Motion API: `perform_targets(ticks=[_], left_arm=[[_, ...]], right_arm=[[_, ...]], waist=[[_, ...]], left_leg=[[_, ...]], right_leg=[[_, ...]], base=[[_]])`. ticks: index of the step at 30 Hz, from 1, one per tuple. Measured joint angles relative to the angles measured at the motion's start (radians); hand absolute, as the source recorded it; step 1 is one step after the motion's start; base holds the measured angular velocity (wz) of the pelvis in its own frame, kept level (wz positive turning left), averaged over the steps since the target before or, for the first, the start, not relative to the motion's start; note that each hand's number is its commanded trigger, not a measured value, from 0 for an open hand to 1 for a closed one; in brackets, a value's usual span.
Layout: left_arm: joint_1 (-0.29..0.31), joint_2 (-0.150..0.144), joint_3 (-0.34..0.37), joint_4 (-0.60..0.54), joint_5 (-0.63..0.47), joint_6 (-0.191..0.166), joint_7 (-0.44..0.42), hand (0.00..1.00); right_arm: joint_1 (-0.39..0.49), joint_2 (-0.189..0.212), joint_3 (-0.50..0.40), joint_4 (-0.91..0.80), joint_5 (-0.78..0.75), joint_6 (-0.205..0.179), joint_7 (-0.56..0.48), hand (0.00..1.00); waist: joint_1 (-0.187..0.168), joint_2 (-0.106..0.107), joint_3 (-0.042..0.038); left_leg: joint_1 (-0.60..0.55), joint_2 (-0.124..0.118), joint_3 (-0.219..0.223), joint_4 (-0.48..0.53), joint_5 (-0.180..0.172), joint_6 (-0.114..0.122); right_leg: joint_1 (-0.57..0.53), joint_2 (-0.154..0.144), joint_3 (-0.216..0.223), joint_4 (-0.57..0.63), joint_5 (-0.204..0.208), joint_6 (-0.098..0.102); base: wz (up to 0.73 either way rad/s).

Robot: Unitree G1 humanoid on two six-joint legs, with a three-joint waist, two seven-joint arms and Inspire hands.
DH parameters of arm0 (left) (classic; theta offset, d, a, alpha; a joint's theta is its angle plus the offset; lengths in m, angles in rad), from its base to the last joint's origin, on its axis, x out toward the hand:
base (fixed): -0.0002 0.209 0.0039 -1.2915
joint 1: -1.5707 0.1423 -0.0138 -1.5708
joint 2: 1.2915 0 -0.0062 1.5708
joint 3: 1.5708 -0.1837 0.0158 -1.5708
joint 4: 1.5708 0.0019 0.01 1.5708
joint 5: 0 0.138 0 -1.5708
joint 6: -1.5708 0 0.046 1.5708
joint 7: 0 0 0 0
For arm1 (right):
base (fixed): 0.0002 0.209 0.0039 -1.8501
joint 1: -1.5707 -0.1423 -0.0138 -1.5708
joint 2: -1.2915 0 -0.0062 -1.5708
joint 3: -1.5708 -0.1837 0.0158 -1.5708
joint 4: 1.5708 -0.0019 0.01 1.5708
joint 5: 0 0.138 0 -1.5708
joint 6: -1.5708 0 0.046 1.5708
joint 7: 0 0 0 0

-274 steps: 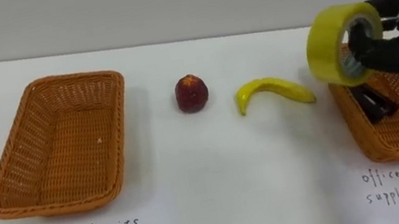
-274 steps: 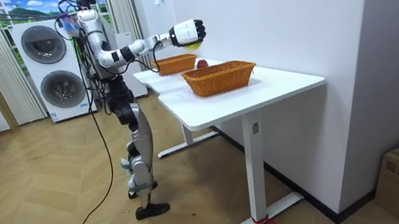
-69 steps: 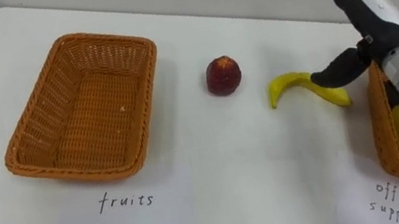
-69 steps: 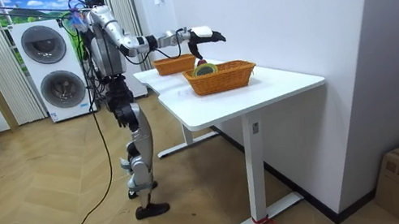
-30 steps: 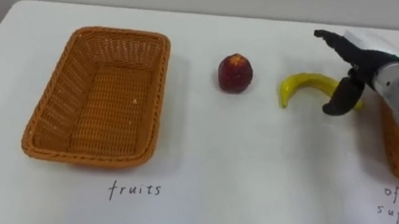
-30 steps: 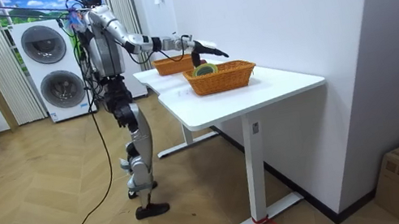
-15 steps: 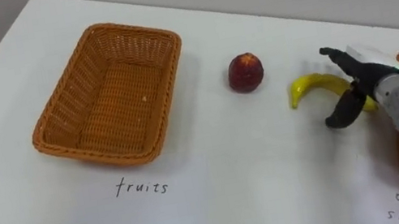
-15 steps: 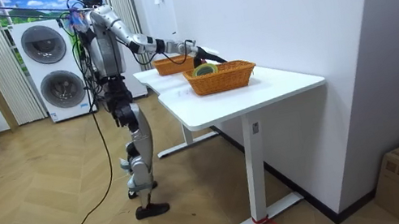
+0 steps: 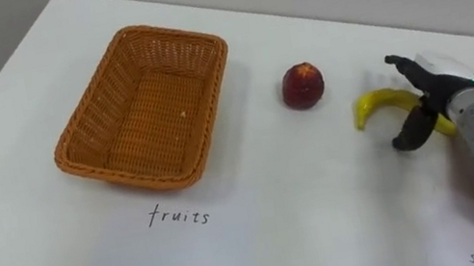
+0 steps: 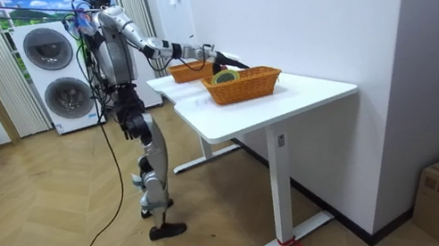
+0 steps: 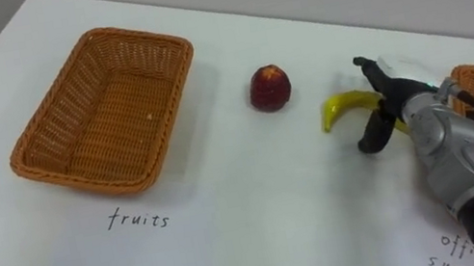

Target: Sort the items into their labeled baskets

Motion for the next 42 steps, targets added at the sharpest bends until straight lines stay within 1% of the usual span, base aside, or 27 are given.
perform_targets(ticks=[6, 11, 15, 23, 26, 31, 34, 38, 39, 40, 41, 42], left_arm=[[0.000, 0.000, 0.000, 0.001, 0.003, 0.002, -0.005, 0.00], [-0.002, 0.000, 0.000, 0.002, 0.003, 0.002, -0.021, 0.00], [-0.006, 0.000, 0.000, 0.003, 0.003, 0.003, -0.033, 0.00], [-0.007, -0.002, -0.001, 0.013, 0.003, 0.003, -0.043, 0.00], [-0.016, 0.000, -0.002, 0.029, 0.003, 0.003, -0.051, 0.00], [-0.017, 0.002, -0.004, 0.029, 0.003, 0.002, -0.063, 0.00], [-0.017, 0.005, -0.004, 0.029, 0.003, 0.002, -0.062, 0.00], [-0.019, 0.007, -0.004, 0.029, 0.003, 0.000, -0.062, 0.00], [-0.019, 0.009, -0.006, 0.029, 0.003, 0.000, -0.062, 0.00], [-0.019, 0.011, -0.007, 0.029, 0.003, -0.001, -0.062, 0.00], [-0.022, 0.017, -0.015, 0.029, 0.003, -0.001, -0.062, 0.00], [-0.024, 0.022, -0.024, 0.029, 0.003, -0.002, -0.061, 0.00]], right_arm=[[0.000, 0.000, 0.000, 0.011, 0.000, 0.000, 0.000, 0.00], [-0.005, 0.000, 0.000, 0.026, 0.000, -0.003, -0.001, 0.00], [-0.021, 0.000, 0.000, 0.045, 0.000, -0.001, -0.001, 0.00], [-0.023, 0.000, 0.000, 0.050, 0.001, -0.002, 0.000, 0.00], [-0.046, 0.000, 0.000, 0.086, 0.005, -0.009, 0.005, 0.00], [-0.053, 0.000, 0.030, 0.087, 0.017, -0.009, 0.020, 0.00], [-0.053, 0.000, 0.032, 0.089, 0.020, -0.008, 0.043, 0.00], [-0.070, -0.001, 0.035, 0.126, 0.061, -0.010, 0.054, 0.00], [-0.074, -0.005, 0.044, 0.130, 0.077, -0.009, 0.058, 0.05], [-0.075, -0.008, 0.052, 0.132, 0.083, -0.009, 0.061, 0.22], [-0.082, -0.012, 0.064, 0.145, 0.093, -0.010, 0.066, 0.53], [-0.091, -0.013, 0.070, 0.159, 0.100, -0.010, 0.074, 0.77]], waist=[[0.007, -0.002, -0.0034], [0.012, -0.002, -0.0033], [0.017, 0.003, -0.0001], [0.024, 0.004, 0.0008], [0.023, 0.003, 0.0008], [0.023, 0.001, 0.0020], [0.024, -0.004, 0.0033], [0.024, -0.006, 0.0031], [0.025, -0.006, 0.0031], [0.024, -0.006, 0.0031], [0.024, -0.006, 0.0029], [0.024, -0.007, 0.0027]], left_leg=[[-0.008, -0.001, -0.008, 0.004, 0.000, 0.000], [-0.008, -0.001, -0.012, 0.004, 0.000, 0.000], [-0.009, -0.002, -0.014, 0.000, 0.000, 0.000], [-0.010, -0.002, -0.014, 0.001, 0.000, 0.000], [-0.009, -0.002, -0.012, 0.000, 0.000, 0.000], [-0.009, -0.002, -0.011, 0.000, 0.000, 0.000], [-0.009, -0.002, -0.011, -0.001, 0.000, 0.000], [-0.009, -0.002, -0.011, 0.000, 0.000, 0.000], [-0.009, -0.002, -0.012, 0.000, 0.000, 0.000], [-0.009, -0.002, -0.012, 0.000, 0.000, 0.000], [-0.008, -0.002, -0.013, 0.001, 0.000, 0.000], [-0.008, -0.002, -0.014, 0.001, 0.000, 0.000]], right_leg=[[0.000, 0.000, -0.004, 0.000, 0.000, 0.000], [0.001, -0.001, -0.005, 0.000, 0.000, 0.000], [0.001, -0.001, -0.005, 0.000, 0.000, 0.000], [0.002, -0.001, -0.006, 0.000, 0.000, 0.000], [0.002, -0.001, -0.006, 0.000, 0.000, 0.000], [0.002, 0.000, -0.006, 0.000, 0.000, 0.000], [0.002, 0.000, -0.006, 0.000, 0.000, 0.000], [0.003, 0.000, -0.006, 0.000, 0.000, 0.000], [0.004, 0.000, -0.007, 0.000, 0.000, 0.000], [0.005, 0.000, -0.007, 0.000, 0.000, 0.000], [0.006, 0.000, -0.008, 0.000, 0.000, 0.000], [0.007, 0.000, -0.009, 0.000, 0.000, 0.000]], base=[[0.03], [0.00], [0.00], [0.00], [0.00], [0.00], [0.00], [0.00], [0.00], [0.00], [0.00], [0.00]])
